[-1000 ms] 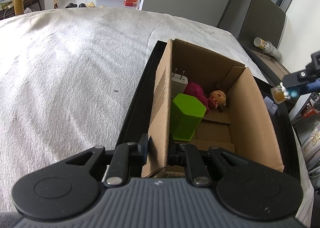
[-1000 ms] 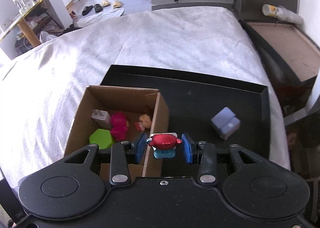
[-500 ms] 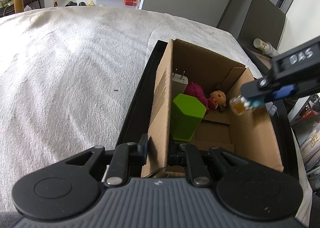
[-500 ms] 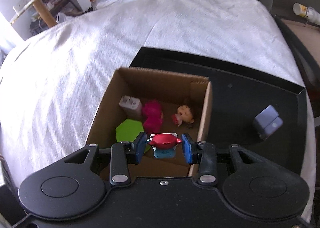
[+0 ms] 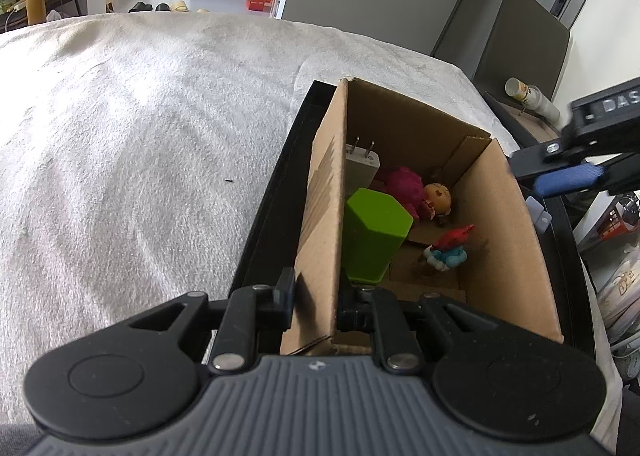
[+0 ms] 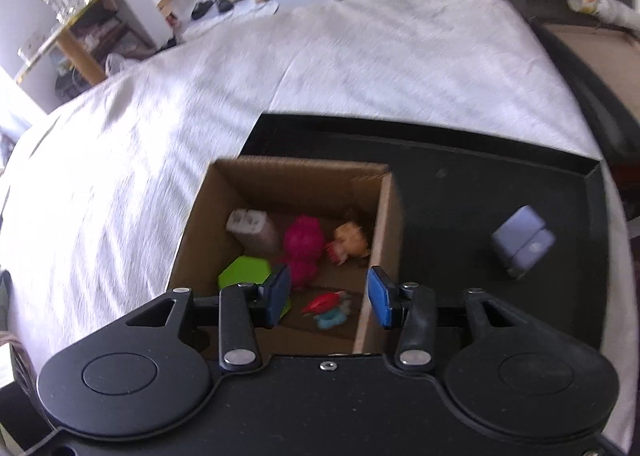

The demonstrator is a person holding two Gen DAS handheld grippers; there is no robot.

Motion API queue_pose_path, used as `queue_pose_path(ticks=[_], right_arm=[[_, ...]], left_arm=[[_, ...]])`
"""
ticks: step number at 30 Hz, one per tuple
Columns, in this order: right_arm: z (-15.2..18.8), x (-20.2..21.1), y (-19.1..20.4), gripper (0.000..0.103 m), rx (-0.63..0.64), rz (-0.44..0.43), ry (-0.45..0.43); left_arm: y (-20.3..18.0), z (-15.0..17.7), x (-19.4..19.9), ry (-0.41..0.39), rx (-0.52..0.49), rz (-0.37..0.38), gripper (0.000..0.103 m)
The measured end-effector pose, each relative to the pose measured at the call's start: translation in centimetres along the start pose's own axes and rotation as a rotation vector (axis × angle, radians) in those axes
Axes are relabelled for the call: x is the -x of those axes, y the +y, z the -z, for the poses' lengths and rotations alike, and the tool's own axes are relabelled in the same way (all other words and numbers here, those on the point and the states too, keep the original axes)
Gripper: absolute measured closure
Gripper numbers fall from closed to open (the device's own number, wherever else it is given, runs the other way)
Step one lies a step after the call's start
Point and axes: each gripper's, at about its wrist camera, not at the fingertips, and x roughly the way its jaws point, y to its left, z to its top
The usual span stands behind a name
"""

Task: Organize rigid objects
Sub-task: 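Lower the troll figure into the box and open the right gripper, then move the right gripper to the lavender block and grasp it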

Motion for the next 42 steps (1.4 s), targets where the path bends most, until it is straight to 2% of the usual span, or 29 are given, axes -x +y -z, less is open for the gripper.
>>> queue_pose_path(ticks=[9,13,20,30,42], right_arm=[[-0.2,2.0,-5.5,0.057,-0.083,0.069,-0.039],[0.0,1.4,-7.2,0.057,-0.106,0.089,-0.038],[0.2,-0.6,-9.6,0.049,-0.117,0.164,-0.027],[-0.8,-4.4,-11.7,0.044,0.030,0.236,0.027],[-0.3,-8.5,-10.5,0.043,0.256,0.320,0.072]], left_arm=[[-0.1,0.0,0.1,-0.003,-0.003,-0.007,0.086],[0.1,0.0,0.1,-0.006,0.002,-0.013,0.086],[0.1,-0.2,0.1,-0.010,0.003,-0.016,0.086],[0.0,-0.2,0.0,-0.012,0.006,-0.017,0.086],[0.1,-0.1,-0.1,-0.010,0.011,-0.011,0.086]])
